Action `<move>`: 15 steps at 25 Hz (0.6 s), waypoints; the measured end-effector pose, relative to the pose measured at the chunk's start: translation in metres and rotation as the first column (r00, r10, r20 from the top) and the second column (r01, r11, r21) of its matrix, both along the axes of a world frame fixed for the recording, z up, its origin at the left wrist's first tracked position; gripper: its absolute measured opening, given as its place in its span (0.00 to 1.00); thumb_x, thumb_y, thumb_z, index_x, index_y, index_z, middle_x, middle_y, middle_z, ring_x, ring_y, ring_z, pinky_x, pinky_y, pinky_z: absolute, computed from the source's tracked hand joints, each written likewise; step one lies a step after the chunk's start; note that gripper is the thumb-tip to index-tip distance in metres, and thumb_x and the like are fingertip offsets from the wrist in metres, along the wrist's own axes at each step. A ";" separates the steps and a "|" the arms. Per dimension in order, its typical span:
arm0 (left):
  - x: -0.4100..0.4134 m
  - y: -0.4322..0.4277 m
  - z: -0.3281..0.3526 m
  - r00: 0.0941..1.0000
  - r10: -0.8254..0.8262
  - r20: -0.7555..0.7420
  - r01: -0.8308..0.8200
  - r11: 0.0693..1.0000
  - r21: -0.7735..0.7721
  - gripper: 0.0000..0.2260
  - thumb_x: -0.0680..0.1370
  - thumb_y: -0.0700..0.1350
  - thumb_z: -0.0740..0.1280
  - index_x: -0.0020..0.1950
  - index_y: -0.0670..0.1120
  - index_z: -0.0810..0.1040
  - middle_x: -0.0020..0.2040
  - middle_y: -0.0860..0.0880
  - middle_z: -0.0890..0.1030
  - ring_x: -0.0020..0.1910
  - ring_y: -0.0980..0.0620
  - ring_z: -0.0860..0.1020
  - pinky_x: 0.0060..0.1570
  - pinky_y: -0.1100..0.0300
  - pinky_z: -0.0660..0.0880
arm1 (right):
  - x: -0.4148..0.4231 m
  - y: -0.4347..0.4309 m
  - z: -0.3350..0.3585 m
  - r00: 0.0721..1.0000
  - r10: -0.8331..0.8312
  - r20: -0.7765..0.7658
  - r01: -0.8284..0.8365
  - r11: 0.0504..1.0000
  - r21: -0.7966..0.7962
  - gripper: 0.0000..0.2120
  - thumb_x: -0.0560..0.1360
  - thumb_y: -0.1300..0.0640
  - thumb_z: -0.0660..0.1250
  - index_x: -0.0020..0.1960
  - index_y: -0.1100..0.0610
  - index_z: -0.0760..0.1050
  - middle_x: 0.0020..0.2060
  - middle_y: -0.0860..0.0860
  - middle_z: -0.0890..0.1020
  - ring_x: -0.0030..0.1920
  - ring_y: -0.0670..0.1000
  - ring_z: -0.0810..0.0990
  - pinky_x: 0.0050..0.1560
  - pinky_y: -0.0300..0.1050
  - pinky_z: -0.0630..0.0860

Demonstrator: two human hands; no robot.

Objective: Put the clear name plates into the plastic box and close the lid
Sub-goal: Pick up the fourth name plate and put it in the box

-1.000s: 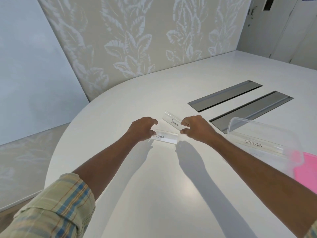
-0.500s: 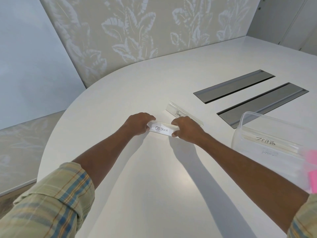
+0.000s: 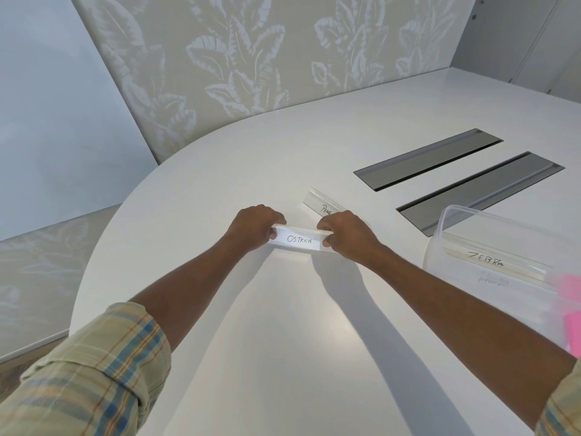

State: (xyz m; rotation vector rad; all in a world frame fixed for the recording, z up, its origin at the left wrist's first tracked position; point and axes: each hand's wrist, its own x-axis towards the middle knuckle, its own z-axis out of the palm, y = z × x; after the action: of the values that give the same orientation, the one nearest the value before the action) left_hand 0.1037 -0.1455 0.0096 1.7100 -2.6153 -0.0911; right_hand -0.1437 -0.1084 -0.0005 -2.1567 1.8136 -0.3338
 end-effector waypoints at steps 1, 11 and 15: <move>-0.002 0.002 0.004 1.000 -0.005 -0.001 0.005 1.000 -0.002 0.22 0.72 0.35 0.66 0.60 0.55 0.84 0.50 0.53 0.87 0.52 0.46 0.83 0.46 0.55 0.78 | -0.003 0.001 0.004 1.000 -0.003 -0.001 0.003 1.000 0.001 0.09 0.72 0.64 0.74 0.50 0.56 0.81 0.44 0.52 0.84 0.46 0.59 0.83 0.42 0.50 0.78; -0.047 0.032 0.062 0.997 -0.082 0.006 0.082 0.993 -0.085 0.24 0.75 0.34 0.64 0.66 0.55 0.82 0.50 0.55 0.89 0.58 0.47 0.82 0.51 0.53 0.79 | -0.051 0.032 0.066 0.999 -0.032 -0.037 0.029 0.997 -0.076 0.17 0.74 0.62 0.75 0.62 0.52 0.83 0.54 0.51 0.86 0.49 0.55 0.82 0.44 0.43 0.70; -0.082 0.041 0.082 0.990 -0.138 0.024 0.140 0.981 -0.133 0.23 0.76 0.36 0.65 0.66 0.56 0.82 0.52 0.54 0.88 0.58 0.46 0.82 0.51 0.52 0.79 | -0.083 0.056 0.088 0.996 -0.086 -0.034 0.082 0.991 -0.107 0.15 0.74 0.62 0.74 0.60 0.51 0.83 0.52 0.52 0.85 0.50 0.56 0.83 0.46 0.49 0.79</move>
State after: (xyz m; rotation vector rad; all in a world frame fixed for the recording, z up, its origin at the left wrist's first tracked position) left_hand 0.0217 -0.1040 0.0920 1.4913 -2.6804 0.0943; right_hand -0.2272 -0.0526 0.0879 -2.1737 1.9534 -0.4187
